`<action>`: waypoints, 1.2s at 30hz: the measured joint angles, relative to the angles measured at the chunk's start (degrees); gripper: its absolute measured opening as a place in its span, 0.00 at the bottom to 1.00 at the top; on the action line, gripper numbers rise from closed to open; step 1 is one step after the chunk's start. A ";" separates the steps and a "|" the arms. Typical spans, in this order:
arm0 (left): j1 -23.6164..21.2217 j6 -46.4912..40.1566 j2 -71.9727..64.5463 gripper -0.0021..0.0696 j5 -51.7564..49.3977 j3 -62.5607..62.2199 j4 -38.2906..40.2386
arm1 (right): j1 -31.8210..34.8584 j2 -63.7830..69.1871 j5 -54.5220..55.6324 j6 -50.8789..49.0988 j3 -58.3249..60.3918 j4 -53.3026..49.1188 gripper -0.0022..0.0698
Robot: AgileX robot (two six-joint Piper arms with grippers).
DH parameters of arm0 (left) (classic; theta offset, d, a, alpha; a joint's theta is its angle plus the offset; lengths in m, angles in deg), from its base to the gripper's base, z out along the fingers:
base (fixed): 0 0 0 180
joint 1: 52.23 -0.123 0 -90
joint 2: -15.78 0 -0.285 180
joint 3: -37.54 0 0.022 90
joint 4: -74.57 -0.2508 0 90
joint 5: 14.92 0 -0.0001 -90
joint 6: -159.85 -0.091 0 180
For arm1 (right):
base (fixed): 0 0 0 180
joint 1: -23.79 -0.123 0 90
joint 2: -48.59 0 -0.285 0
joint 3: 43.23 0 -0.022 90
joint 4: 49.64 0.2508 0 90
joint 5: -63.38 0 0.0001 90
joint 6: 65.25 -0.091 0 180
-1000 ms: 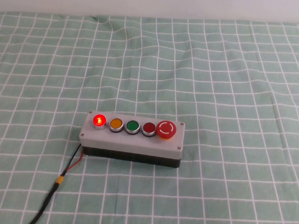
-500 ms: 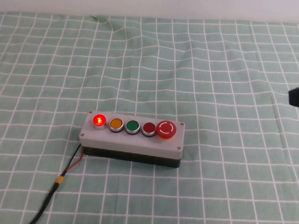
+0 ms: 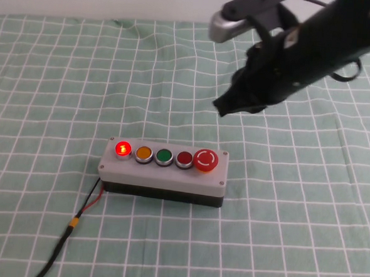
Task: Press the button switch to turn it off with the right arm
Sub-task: Press the button to turn off
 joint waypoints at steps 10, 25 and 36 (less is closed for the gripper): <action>0.00 0.00 0.00 0.02 0.00 0.00 0.00 | -10.87 21.36 -7.57 -1.72 -28.68 -4.06 0.01; 0.00 0.00 0.00 0.02 0.00 0.00 0.00 | -13.41 34.68 -9.01 -1.72 -38.73 -3.17 0.01; 0.00 0.00 0.00 0.02 0.00 0.00 0.00 | -13.41 36.42 -10.27 -1.74 -40.42 -3.56 0.01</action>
